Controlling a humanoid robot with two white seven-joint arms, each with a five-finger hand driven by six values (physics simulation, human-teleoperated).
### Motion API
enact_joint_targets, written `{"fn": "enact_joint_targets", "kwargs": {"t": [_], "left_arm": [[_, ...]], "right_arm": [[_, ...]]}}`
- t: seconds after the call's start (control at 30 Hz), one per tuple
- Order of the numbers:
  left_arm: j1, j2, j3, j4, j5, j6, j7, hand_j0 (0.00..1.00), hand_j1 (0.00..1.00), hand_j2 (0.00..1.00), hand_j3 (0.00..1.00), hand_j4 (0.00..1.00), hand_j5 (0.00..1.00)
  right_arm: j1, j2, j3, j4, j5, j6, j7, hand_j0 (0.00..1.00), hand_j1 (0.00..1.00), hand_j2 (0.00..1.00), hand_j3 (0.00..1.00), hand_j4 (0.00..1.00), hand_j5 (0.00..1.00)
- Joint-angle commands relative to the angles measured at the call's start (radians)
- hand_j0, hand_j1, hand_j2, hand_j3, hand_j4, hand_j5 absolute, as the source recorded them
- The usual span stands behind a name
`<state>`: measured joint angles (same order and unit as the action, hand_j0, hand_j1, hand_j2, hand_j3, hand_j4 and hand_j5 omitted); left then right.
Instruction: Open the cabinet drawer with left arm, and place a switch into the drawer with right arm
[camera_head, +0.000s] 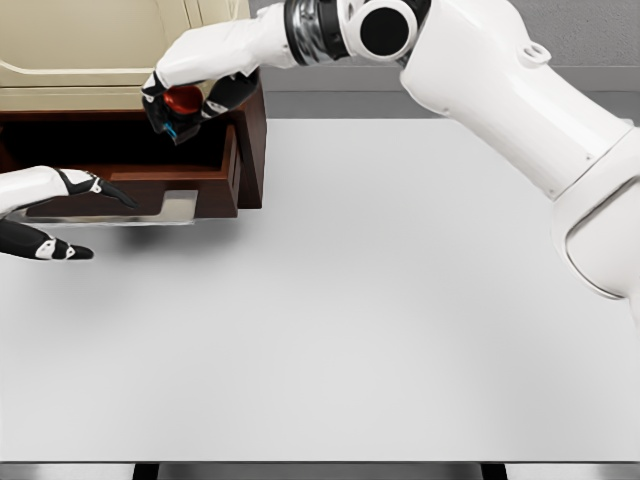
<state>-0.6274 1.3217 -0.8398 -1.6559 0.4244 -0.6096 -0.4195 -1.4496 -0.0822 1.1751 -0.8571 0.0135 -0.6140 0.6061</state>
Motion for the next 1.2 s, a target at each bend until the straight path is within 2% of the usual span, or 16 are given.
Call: {"fn": "enact_joint_targets", "kwargs": {"t": [0.0,0.03,0.13,0.43,0.53,0.73,0.9,0.93,0.97,1.07,1.13,1.17], "left_arm": [[0.0,0.005,0.002,-0.004,0.01,-0.001,-0.001,0.76,0.76,0.76,0.76,0.76,0.76],[0.0,0.013,0.002,-0.004,0.013,-0.001,-0.001,0.75,0.75,0.75,0.75,0.75,0.75],[0.002,0.03,0.002,-0.015,0.013,-0.001,-0.002,0.73,0.73,0.73,0.73,0.73,0.73],[0.005,0.086,0.004,-0.044,0.014,-0.001,-0.002,0.72,0.72,0.72,0.72,0.72,0.72],[0.005,0.086,0.004,-0.044,0.013,-0.001,-0.002,0.72,0.72,0.72,0.72,0.72,0.72],[0.005,0.093,0.005,-0.067,0.013,-0.001,-0.004,0.7,0.7,0.7,0.7,0.7,0.7],[0.02,0.093,0.041,-0.107,0.007,-0.001,-0.01,0.7,0.7,0.7,0.7,0.7,0.7],[0.026,0.088,0.048,-0.107,0.008,-0.001,-0.009,0.7,0.7,0.7,0.7,0.7,0.7],[0.026,0.088,0.048,-0.107,0.008,-0.001,-0.01,0.7,0.7,0.7,0.7,0.7,0.7],[0.028,0.086,0.067,-0.107,0.01,-0.001,-0.009,0.7,0.7,0.7,0.7,0.7,0.7],[0.028,0.093,0.076,-0.107,0.008,-0.001,-0.009,0.71,0.71,0.71,0.71,0.71,0.71],[0.028,0.091,0.088,-0.107,0.008,-0.001,-0.009,0.74,0.74,0.74,0.74,0.74,0.74]], "right_arm": [[0.0,0.006,-0.015,0.001,0.013,0.003,0.0,0.57,0.57,0.57,0.57,0.57,0.57],[0.0,0.007,-0.015,0.003,0.014,0.003,0.0,0.59,0.59,0.59,0.59,0.59,0.59],[0.002,0.012,-0.02,0.003,0.023,0.003,0.005,0.73,0.73,0.73,0.73,0.73,0.73],[0.005,0.019,-0.023,0.02,0.023,0.003,0.005,0.73,0.73,0.73,0.73,0.73,0.73],[0.029,0.035,-0.109,0.02,0.08,0.003,0.005,0.73,0.73,0.73,0.73,0.73,0.73],[0.028,0.056,-0.112,0.021,0.088,0.003,0.005,0.73,0.73,0.73,0.73,0.73,0.73],[0.029,0.055,-0.129,0.01,0.088,0.003,0.005,0.73,0.73,0.73,0.73,0.73,0.73],[0.031,0.05,-0.132,-0.014,0.088,0.003,0.005,0.73,0.73,0.73,0.73,0.73,0.73],[0.032,0.033,-0.15,-0.086,0.085,0.003,0.005,0.73,0.73,0.73,0.73,0.73,0.73],[0.055,-0.16,-0.169,-0.43,0.057,0.003,0.005,0.73,0.73,0.73,0.73,0.73,0.73],[0.067,-0.343,-0.152,-0.6,-0.032,0.003,0.005,0.75,0.75,0.75,0.75,0.75,0.75],[0.094,-0.419,-0.152,-0.642,-0.049,0.003,0.005,0.79,0.79,0.79,0.79,0.79,0.79]]}}
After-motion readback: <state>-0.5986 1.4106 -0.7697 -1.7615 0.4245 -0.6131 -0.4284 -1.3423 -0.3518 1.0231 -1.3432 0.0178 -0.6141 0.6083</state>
